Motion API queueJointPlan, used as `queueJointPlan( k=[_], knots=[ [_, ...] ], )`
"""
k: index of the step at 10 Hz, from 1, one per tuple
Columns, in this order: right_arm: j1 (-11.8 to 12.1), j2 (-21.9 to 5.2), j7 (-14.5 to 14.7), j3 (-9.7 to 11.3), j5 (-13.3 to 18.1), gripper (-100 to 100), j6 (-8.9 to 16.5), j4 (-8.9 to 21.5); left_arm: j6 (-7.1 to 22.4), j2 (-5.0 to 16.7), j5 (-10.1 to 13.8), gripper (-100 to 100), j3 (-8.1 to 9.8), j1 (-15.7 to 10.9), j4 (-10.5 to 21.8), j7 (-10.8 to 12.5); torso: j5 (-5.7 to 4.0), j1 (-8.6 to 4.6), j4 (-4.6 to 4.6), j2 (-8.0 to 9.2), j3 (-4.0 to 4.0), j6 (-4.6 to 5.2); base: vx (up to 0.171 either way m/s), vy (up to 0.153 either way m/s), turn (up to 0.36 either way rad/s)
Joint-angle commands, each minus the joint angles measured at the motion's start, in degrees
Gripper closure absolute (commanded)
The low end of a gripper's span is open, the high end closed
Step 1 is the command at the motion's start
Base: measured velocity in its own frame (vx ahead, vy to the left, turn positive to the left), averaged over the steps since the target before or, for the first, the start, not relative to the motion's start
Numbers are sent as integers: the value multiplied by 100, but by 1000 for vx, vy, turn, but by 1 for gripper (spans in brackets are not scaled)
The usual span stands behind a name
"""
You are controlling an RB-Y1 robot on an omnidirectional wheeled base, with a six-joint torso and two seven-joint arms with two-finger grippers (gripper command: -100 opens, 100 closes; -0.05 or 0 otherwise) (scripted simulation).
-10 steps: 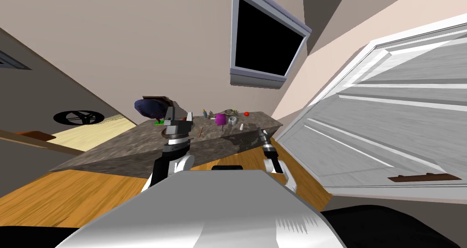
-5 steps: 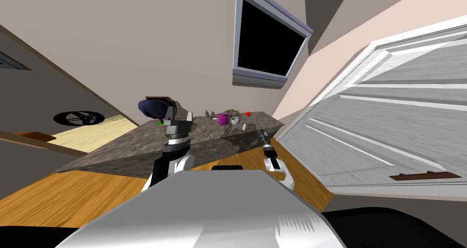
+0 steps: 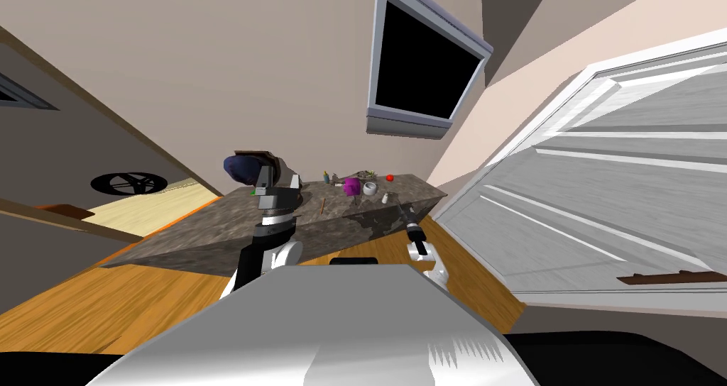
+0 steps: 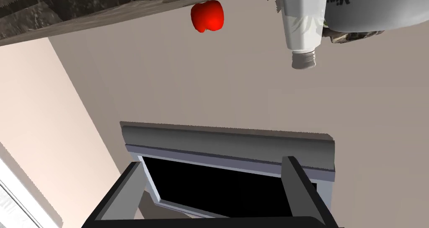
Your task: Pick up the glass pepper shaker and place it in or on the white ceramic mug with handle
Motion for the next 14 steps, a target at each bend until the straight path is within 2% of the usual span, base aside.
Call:
queueJointPlan(
  k=[1, 5, 8, 14],
  knots=[
    [-202, -2, 187, -18, 247, -100, 188, 211, 0, 0, 0, 0, 0, 0, 0, 0, 0, 0, 0, 0, 0, 0, 23, 75, 24],
    [-720, 157, 588, -61, 835, -100, 420, 777, 0, 0, 0, 0, 0, 0, 0, 0, -3, -12, -2, -7, -4, 0, 32, 53, 20],
    [-1058, 381, 809, -85, 1209, -100, 553, 1104, 0, 1, 0, 0, 1, 0, 0, 0, -5, -25, -2, -7, -4, 1, 33, 12, 14],
    [-1513, 1131, 1057, -170, 1680, -100, 728, 1482, 0, 1, 0, 0, 1, 1, 0, 0, -10, -50, -4, -15, -9, 3, 51, -33, -2]
  ],
)
